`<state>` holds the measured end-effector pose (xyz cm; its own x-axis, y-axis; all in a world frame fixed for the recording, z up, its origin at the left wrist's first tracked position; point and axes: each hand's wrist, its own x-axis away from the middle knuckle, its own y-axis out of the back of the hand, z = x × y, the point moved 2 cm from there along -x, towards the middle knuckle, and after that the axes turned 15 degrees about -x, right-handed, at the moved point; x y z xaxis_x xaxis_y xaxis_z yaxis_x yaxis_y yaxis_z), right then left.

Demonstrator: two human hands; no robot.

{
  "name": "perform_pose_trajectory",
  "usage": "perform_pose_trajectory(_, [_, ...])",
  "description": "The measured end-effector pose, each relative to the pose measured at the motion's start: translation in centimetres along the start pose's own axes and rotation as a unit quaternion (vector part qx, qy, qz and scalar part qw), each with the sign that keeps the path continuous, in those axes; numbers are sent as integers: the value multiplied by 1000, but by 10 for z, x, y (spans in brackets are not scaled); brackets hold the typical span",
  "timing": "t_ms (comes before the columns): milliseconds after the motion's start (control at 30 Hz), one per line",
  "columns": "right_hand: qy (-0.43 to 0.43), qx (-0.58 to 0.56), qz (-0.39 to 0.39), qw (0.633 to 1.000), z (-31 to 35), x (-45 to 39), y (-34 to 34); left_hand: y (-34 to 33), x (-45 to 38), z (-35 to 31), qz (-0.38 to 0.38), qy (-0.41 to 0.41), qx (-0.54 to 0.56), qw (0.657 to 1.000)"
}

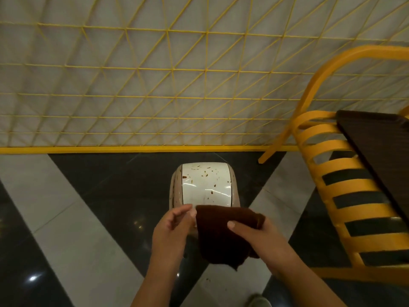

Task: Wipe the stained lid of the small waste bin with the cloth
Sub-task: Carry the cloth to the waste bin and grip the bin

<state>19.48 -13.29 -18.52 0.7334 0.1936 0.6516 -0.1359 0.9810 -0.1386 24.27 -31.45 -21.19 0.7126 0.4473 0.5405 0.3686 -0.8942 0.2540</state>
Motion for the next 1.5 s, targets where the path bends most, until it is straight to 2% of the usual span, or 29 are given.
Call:
perform_pose_trajectory(67, [-13, -78, -62, 995, -8, -8, 17, -2, -10, 10, -84, 53, -8, 995])
perform_pose_trajectory(133, [-23, -143, -126, 981, -18, -16, 33, -5, -19, 23, -127, 119, 23, 984])
perform_pose_trajectory(267, [-7, -209, -251, 945, -33, -21, 52, -30, -24, 46, -61, 202, 40, 977])
perform_pose_trajectory(367, [15, -208, -292, 933, -38, -23, 59, -56, -19, 53, -12, 277, 135, 951])
perform_pose_trajectory(433, [23, -211, -304, 929, -38, -25, 62, -71, -17, 55, 7, 294, 198, 935])
perform_pose_trajectory(633, [-2, -246, -286, 926, -37, -33, 65, -89, -23, 60, 25, 268, 259, 928])
perform_pose_trajectory(967, [3, -172, -252, 952, -42, -30, 57, -64, -34, 75, 23, 280, 271, 921])
perform_pose_trajectory(1167, [32, -89, -205, 974, -48, -30, 38, -37, -41, 84, -30, 276, 244, 929])
perform_pose_trajectory(1367, [39, -63, -185, 980, -46, -32, 29, -3, -59, 89, -154, 244, 232, 929])
perform_pose_trajectory(1500, [67, -43, -177, 981, -47, -35, 20, -7, -57, 95, -135, 230, 206, 941])
